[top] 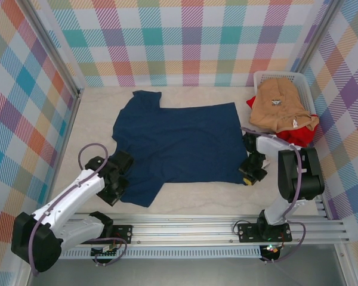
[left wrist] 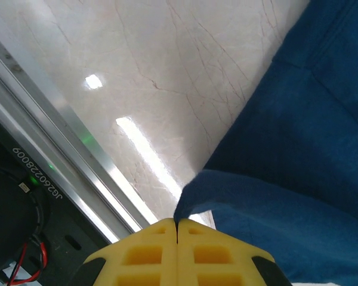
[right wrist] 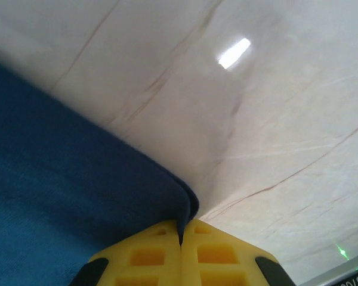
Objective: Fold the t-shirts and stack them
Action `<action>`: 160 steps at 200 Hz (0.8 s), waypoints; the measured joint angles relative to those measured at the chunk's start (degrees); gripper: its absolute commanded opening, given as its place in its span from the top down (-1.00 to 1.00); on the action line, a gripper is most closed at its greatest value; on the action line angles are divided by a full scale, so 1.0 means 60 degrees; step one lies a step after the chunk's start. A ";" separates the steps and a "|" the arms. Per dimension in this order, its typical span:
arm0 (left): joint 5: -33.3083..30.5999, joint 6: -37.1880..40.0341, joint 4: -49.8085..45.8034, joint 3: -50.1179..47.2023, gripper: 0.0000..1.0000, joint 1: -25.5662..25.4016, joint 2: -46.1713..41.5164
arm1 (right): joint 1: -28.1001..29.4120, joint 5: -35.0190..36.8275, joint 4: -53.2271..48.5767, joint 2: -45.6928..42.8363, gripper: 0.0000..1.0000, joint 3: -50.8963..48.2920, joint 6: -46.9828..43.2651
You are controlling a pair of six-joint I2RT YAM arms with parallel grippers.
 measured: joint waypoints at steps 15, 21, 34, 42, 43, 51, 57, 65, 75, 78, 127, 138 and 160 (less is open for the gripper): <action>-0.0375 -0.0484 -0.0535 0.0102 1.00 -0.0168 -0.0597 | 0.0550 -0.0109 -0.0073 0.0131 1.00 0.0346 -0.0022; -0.0452 -0.0637 -0.0696 0.0131 1.00 -0.0215 -0.0882 | 0.0725 -0.0113 -0.0091 0.0160 1.00 0.0514 -0.0040; -0.0390 -0.1042 -0.1002 0.0113 1.00 -0.0277 -0.1457 | 0.0969 -0.0102 -0.0157 0.0160 1.00 0.0871 -0.0044; -0.0270 -0.1297 -0.1118 0.0029 1.00 -0.0324 -0.1698 | 0.0984 -0.0051 -0.0222 0.0160 1.00 0.1042 -0.0044; -0.0248 -0.1333 -0.1129 0.0018 1.00 -0.0331 -0.1716 | 0.0984 -0.0029 -0.0237 0.0160 1.00 0.1071 -0.0044; -0.0109 -0.1610 -0.1220 -0.0135 1.00 -0.0379 -0.1847 | 0.0973 0.0087 -0.0317 0.0149 1.00 0.1184 -0.0040; 0.0018 -0.1800 -0.1257 -0.0262 1.00 -0.0404 -0.1865 | 0.0962 0.0182 -0.0372 0.0120 1.00 0.1246 -0.0040; 0.0160 -0.2011 -0.1239 -0.0423 1.00 -0.0426 -0.1858 | 0.0940 0.0350 -0.0463 0.0036 1.00 0.1268 -0.0040; 0.0423 -0.2262 -0.1089 -0.0652 1.00 -0.0441 -0.1803 | 0.0889 0.0539 -0.0619 -0.0106 1.00 0.1268 -0.0036; 0.0514 -0.2324 -0.1016 -0.0721 1.00 -0.0444 -0.1759 | 0.0871 0.0597 -0.0663 -0.0138 1.00 0.1264 -0.0040; 0.1574 -0.2849 0.0721 -0.1337 1.00 -0.0448 -0.0295 | -0.0688 0.1075 -0.0805 -0.0532 1.00 0.0718 -0.0204; 0.1617 -0.2911 0.0998 -0.1344 1.00 -0.0448 -0.0251 | -0.0856 0.1071 -0.0780 -0.0521 1.00 0.0707 -0.0306; 0.1268 -0.2903 0.1107 -0.1082 1.00 -0.0452 -0.0299 | -0.0623 0.1016 -0.0630 -0.0550 1.00 0.0831 -0.0586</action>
